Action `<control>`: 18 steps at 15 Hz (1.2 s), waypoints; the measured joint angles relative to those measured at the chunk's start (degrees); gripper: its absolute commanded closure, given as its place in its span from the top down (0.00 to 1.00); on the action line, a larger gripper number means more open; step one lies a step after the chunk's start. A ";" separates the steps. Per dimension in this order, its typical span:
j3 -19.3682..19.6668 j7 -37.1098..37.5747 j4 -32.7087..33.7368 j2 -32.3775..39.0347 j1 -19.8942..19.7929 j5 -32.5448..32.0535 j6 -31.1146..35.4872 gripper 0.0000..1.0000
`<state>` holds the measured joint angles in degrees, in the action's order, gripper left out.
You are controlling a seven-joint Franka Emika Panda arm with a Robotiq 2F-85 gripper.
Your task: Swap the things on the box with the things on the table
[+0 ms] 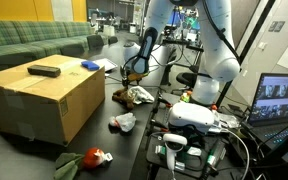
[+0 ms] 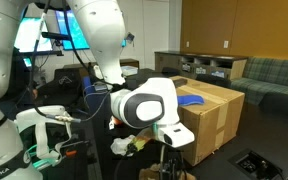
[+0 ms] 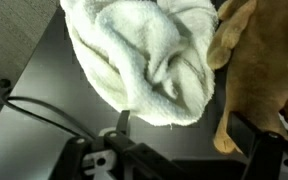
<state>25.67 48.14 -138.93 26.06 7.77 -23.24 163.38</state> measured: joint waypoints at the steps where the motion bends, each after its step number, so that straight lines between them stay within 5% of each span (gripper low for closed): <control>1: 1.09 -0.01 -0.17 -1.09 1.45 -0.19 0.00 1.00; 8: -1.16 -3.97 -3.40 -5.92 1.90 1.66 3.04 1.00; 18: -20.44 -28.65 -5.06 -0.53 -10.71 25.45 6.75 1.00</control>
<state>5.23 19.49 -143.98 25.54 -2.94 2.21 170.14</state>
